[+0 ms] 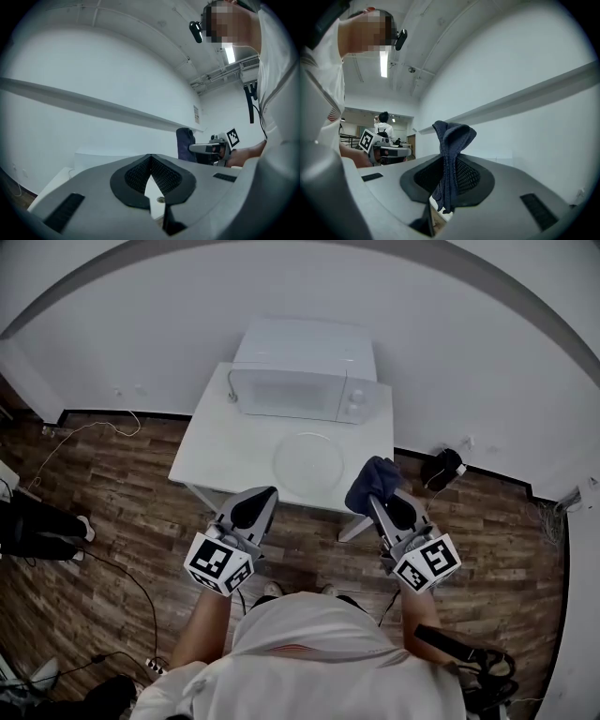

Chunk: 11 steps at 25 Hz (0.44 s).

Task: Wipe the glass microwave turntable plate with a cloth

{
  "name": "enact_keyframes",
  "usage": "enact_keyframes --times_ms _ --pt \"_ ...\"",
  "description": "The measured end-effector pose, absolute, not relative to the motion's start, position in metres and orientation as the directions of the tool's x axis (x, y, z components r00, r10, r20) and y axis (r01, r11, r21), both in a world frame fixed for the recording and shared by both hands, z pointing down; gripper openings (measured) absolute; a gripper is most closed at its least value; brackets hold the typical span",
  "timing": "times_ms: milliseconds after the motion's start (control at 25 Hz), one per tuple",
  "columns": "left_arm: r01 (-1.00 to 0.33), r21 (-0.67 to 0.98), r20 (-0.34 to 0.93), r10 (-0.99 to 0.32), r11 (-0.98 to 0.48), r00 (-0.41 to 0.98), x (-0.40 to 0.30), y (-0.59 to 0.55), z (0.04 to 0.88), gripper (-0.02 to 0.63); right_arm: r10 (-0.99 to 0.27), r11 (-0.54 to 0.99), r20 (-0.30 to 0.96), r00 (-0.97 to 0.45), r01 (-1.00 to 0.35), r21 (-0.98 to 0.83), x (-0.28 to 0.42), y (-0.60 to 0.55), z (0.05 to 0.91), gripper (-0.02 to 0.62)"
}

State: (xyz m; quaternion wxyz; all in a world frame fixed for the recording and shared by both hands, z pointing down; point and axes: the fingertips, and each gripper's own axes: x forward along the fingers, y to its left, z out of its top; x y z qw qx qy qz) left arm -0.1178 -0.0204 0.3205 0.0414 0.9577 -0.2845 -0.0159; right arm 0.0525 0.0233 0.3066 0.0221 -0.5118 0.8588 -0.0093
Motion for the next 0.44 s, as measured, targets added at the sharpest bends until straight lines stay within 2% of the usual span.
enact_keyframes --times_ms 440 --pt "-0.534 0.098 0.020 -0.535 -0.840 0.845 -0.120 0.001 0.328 0.011 -0.875 0.485 -0.021 -0.484 -0.873 -0.054 0.042 0.033 0.311 0.061"
